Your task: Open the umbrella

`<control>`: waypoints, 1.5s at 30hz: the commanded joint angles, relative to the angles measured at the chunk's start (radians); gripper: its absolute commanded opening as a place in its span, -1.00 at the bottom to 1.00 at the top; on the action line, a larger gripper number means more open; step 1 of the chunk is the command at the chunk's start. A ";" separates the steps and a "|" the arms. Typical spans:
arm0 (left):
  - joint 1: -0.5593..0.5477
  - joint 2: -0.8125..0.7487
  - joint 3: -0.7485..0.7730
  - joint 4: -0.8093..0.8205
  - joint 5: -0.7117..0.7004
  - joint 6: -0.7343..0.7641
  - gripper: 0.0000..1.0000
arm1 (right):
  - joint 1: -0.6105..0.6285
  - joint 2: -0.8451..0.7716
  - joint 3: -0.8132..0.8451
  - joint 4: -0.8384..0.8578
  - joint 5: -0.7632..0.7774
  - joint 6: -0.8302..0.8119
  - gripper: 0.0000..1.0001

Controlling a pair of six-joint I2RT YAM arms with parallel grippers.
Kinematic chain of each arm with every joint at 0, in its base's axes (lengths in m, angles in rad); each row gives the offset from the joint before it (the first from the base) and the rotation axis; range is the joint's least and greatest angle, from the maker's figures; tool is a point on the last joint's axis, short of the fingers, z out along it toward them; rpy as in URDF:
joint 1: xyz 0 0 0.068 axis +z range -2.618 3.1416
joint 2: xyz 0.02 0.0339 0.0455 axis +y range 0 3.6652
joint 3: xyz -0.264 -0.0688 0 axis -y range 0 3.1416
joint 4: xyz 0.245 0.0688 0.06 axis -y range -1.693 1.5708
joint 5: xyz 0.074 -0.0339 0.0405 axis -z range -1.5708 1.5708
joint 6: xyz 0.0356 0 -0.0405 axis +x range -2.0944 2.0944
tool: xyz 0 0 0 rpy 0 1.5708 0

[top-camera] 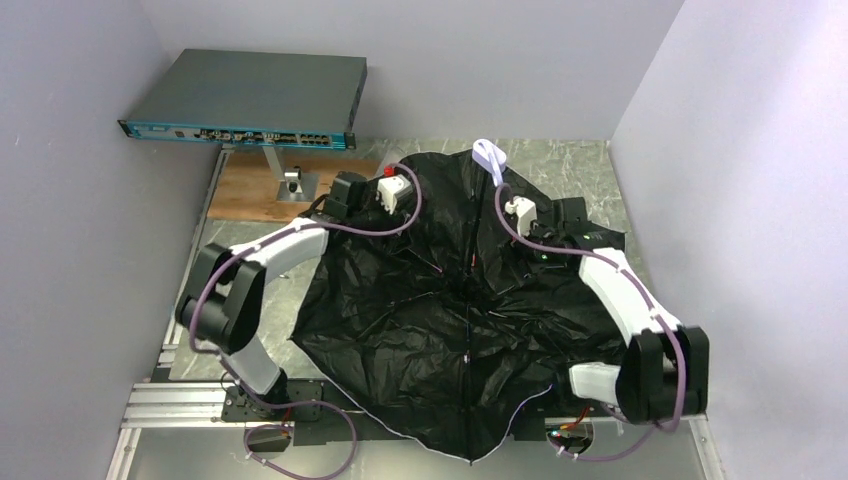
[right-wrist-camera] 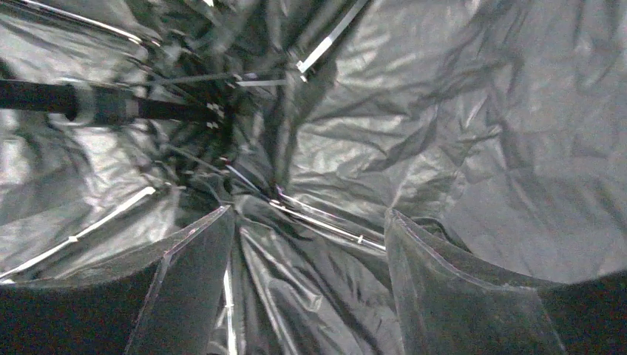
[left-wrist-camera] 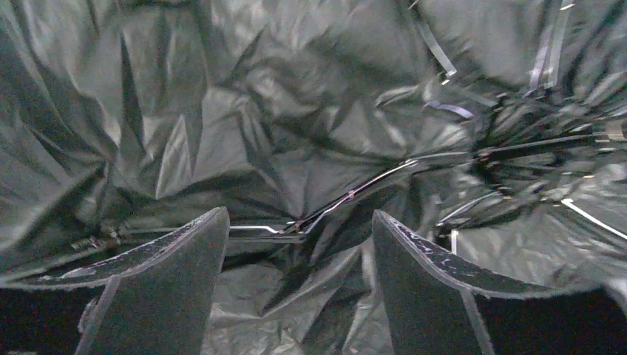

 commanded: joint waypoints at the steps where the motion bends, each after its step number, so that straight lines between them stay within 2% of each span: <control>1: -0.021 -0.173 -0.028 0.082 0.103 0.113 0.49 | -0.004 -0.141 0.012 -0.003 -0.154 -0.004 0.49; 4: -0.049 -0.246 -0.075 -0.002 0.104 0.235 0.39 | 0.016 -0.171 0.004 -0.034 -0.164 -0.017 0.40; 7: -0.090 -0.334 -0.157 -0.096 0.124 0.396 0.19 | 0.036 -0.152 0.001 -0.131 -0.112 -0.084 0.27; 11: -0.182 -0.417 -0.261 -0.179 0.063 0.544 0.08 | 0.038 -0.191 -0.069 -0.218 -0.025 -0.204 0.18; 15: -0.242 -0.393 -0.285 -0.236 -0.057 0.559 0.02 | 0.040 -0.233 -0.154 -0.252 0.079 -0.303 0.16; 18: -0.243 -0.355 -0.277 -0.244 -0.129 0.528 -0.09 | 0.039 -0.224 -0.214 -0.240 0.158 -0.338 0.15; 24: -0.243 -0.269 -0.284 -0.288 -0.223 0.590 -0.20 | 0.036 -0.173 -0.280 -0.181 0.268 -0.360 0.15; 25: -0.243 -0.279 -0.294 -0.280 -0.230 0.605 -0.17 | 0.036 -0.167 -0.262 -0.193 0.255 -0.353 0.17; 28: -0.249 -0.367 -0.266 -0.305 -0.154 0.665 0.22 | 0.036 -0.186 -0.179 -0.250 0.165 -0.309 0.27; 30: -0.278 -0.419 -0.202 -0.372 -0.109 0.735 0.44 | 0.035 -0.207 -0.107 -0.275 0.092 -0.268 0.35; 32: -0.335 -0.452 -0.124 -0.449 -0.110 0.840 0.56 | 0.036 -0.225 -0.053 -0.284 0.028 -0.212 0.42; 35: -0.422 -0.451 0.003 -0.595 -0.140 1.011 0.64 | 0.036 -0.244 0.005 -0.277 -0.030 -0.134 0.48; 40: -0.573 -0.385 0.179 -0.781 -0.263 1.220 0.63 | 0.027 -0.247 0.060 -0.232 -0.006 0.008 0.57; 45: -0.681 -0.348 0.279 -0.744 -0.402 1.362 0.58 | 0.007 -0.299 0.092 -0.216 -0.086 0.102 0.59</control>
